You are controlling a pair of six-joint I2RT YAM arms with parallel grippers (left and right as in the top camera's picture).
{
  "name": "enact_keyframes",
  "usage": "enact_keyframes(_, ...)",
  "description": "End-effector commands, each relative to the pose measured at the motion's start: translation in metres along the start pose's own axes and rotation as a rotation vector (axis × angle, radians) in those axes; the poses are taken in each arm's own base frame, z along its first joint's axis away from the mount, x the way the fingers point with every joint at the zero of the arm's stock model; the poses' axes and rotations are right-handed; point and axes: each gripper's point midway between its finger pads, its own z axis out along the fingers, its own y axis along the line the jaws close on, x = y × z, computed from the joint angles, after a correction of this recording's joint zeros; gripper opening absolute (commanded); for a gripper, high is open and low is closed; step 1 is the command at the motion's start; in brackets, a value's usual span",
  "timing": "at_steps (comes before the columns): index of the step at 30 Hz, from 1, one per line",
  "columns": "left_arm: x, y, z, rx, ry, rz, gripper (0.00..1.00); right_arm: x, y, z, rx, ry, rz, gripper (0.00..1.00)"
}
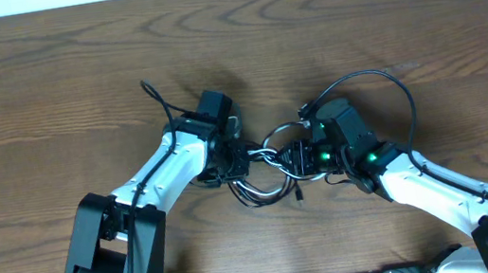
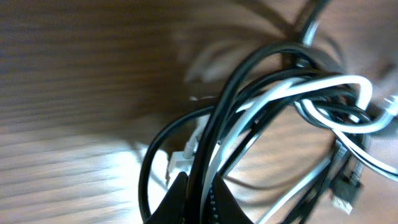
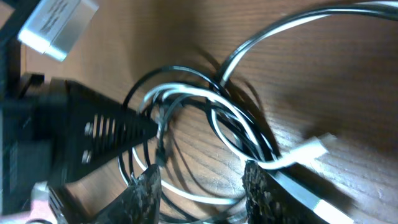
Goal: Untangle cables
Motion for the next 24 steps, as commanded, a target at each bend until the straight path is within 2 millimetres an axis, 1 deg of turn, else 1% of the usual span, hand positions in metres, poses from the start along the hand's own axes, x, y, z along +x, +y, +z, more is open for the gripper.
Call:
enact_keyframes(1, 0.006, -0.030, -0.005, 0.167, 0.035, 0.111, 0.08, -0.002, 0.006, 0.000, -0.033, 0.017, 0.129, 0.38)
enact_keyframes(3, 0.006, -0.039, -0.010, 0.217, 0.030, 0.136, 0.08, -0.003, 0.004, -0.002, -0.042, 0.024, 0.164, 0.35)
enact_keyframes(5, 0.005, -0.043, -0.015, 0.234, 0.012, 0.145, 0.08, -0.004, 0.001, -0.003, -0.034, 0.024, 0.190, 0.33)
enact_keyframes(8, 0.001, -0.048, -0.026, 0.246, -0.027, 0.162, 0.07, 0.000, -0.002, -0.003, -0.019, 0.036, 0.256, 0.36)
enact_keyframes(10, 0.000, -0.051, -0.034, 0.253, -0.052, 0.173, 0.07, 0.001, -0.001, -0.002, -0.020, 0.041, 0.281, 0.38)
enact_keyframes(13, 0.000, -0.056, -0.042, 0.270, -0.070, 0.183, 0.08, 0.003, 0.001, -0.001, -0.019, 0.045, 0.304, 0.38)
enact_keyframes(16, 0.001, -0.059, -0.044, 0.284, -0.071, 0.187, 0.08, 0.006, 0.002, 0.000, -0.017, 0.050, 0.348, 0.38)
enact_keyframes(20, 0.001, -0.059, -0.044, 0.289, -0.067, 0.183, 0.08, 0.008, 0.004, 0.001, -0.012, 0.054, 0.455, 0.37)
enact_keyframes(24, 0.004, -0.066, -0.046, 0.328, -0.056, 0.183, 0.08, 0.011, 0.007, 0.003, -0.009, 0.062, 0.523, 0.38)
